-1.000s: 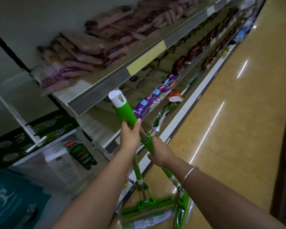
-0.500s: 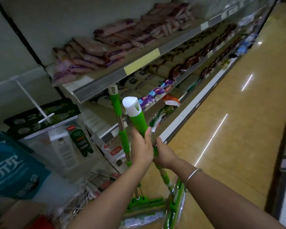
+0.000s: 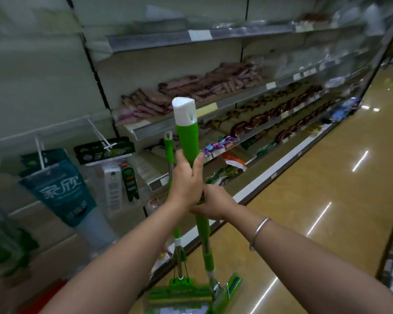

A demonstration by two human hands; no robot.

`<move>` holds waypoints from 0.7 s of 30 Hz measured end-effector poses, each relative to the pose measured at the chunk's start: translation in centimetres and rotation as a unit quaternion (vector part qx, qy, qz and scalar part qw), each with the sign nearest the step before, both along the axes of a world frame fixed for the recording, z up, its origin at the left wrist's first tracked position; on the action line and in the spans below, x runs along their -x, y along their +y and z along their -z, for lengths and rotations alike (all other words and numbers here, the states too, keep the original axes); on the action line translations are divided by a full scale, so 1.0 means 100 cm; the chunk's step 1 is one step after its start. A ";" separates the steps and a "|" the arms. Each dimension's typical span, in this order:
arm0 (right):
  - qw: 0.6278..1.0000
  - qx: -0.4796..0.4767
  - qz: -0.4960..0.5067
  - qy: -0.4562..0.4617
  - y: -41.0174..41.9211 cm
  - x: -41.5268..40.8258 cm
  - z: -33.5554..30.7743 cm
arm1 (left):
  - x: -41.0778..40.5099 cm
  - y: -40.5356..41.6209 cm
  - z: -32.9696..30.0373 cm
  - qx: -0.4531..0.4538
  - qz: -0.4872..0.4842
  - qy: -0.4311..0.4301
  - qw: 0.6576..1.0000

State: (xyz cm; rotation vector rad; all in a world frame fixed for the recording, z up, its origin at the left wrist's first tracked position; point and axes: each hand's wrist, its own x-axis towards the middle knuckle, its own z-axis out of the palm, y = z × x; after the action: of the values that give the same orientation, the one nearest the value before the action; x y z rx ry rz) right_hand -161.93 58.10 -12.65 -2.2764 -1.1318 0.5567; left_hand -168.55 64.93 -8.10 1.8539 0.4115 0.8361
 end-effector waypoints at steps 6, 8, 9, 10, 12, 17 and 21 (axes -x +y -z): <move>0.997 -0.026 -0.069 -0.012 0.017 0.054 -0.044 | 0.056 0.017 -0.043 -0.057 -0.044 -0.036 0.997; 0.992 -0.012 -0.117 -0.042 0.030 0.077 -0.061 | 0.082 0.029 -0.055 -0.075 -0.072 -0.044 0.994; 0.989 -0.006 -0.138 -0.058 0.037 0.090 -0.071 | 0.097 0.036 -0.060 -0.088 -0.087 -0.045 0.991; 0.985 -0.007 -0.159 -0.068 0.045 0.105 -0.082 | 0.113 0.043 -0.065 -0.098 -0.098 -0.048 0.989; 0.978 -0.020 -0.190 -0.083 0.061 0.138 -0.108 | 0.148 0.057 -0.075 -0.106 -0.112 -0.058 0.986; 0.964 0.008 -0.259 -0.058 0.105 0.221 -0.142 | 0.247 0.092 -0.092 -0.107 -0.150 -0.073 0.980; 0.957 0.018 -0.290 -0.007 0.136 0.289 -0.189 | 0.330 0.119 -0.096 -0.136 -0.216 -0.062 0.965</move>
State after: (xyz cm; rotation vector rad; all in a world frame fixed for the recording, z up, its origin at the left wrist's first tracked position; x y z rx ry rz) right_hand -190.81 71.72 6.20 -1.9573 -1.8235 0.7816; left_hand -201.51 76.79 1.53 1.9782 0.6611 1.3541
